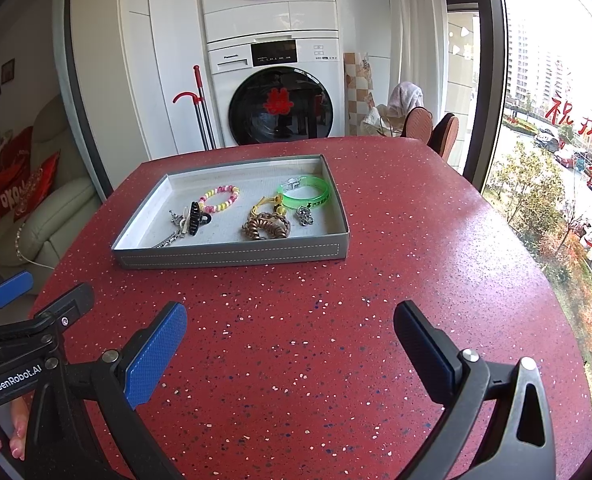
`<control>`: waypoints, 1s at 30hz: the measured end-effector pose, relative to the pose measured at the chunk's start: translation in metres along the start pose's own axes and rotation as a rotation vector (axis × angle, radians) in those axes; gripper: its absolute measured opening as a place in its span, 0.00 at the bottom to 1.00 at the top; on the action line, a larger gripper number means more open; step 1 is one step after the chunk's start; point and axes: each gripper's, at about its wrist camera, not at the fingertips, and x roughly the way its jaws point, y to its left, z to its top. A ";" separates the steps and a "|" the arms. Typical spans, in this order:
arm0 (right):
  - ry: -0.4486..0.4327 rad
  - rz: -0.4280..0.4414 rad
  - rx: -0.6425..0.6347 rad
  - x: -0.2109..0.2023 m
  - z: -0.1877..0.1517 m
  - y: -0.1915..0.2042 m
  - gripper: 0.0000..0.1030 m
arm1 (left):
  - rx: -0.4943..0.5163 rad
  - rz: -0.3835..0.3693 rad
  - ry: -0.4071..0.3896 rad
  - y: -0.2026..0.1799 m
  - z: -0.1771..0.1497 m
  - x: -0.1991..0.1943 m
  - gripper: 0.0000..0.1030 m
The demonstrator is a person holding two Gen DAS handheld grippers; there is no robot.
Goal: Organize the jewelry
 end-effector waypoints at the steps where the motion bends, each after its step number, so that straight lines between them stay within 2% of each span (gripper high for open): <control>1: 0.000 0.000 0.000 0.000 0.000 0.000 1.00 | -0.001 0.000 0.001 0.001 0.001 0.001 1.00; 30: 0.001 0.000 0.000 -0.001 -0.001 0.000 1.00 | -0.011 0.004 0.008 0.002 0.001 -0.001 1.00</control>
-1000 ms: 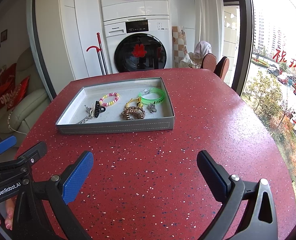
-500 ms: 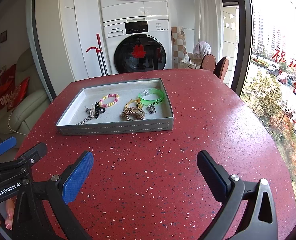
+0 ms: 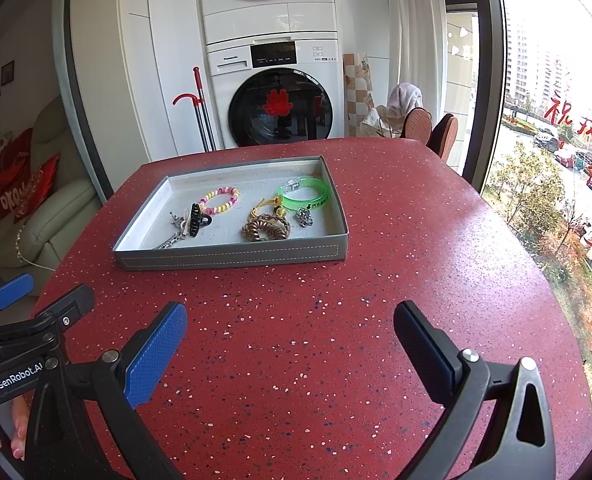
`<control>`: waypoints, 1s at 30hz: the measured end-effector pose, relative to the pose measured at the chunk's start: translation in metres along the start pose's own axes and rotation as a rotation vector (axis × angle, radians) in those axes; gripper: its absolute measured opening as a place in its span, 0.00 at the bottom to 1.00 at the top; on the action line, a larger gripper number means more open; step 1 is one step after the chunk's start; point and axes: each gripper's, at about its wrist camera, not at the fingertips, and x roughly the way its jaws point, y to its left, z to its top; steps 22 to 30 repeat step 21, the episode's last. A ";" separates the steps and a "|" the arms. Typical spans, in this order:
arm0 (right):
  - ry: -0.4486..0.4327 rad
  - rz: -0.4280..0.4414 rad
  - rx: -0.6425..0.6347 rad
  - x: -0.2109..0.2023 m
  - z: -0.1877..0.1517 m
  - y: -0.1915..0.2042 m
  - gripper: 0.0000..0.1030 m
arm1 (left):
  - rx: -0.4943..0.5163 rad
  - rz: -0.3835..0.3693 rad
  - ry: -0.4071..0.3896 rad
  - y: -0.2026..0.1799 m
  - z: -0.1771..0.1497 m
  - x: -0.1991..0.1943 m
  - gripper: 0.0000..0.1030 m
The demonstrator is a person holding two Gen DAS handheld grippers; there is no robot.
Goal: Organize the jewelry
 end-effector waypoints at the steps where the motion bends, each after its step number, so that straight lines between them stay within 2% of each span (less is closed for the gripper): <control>1: 0.000 0.000 0.000 0.000 0.000 0.000 1.00 | 0.000 0.002 0.000 0.000 0.000 -0.001 1.00; 30: 0.011 0.002 0.001 0.002 0.002 0.005 1.00 | 0.009 0.001 0.001 -0.001 -0.001 0.001 1.00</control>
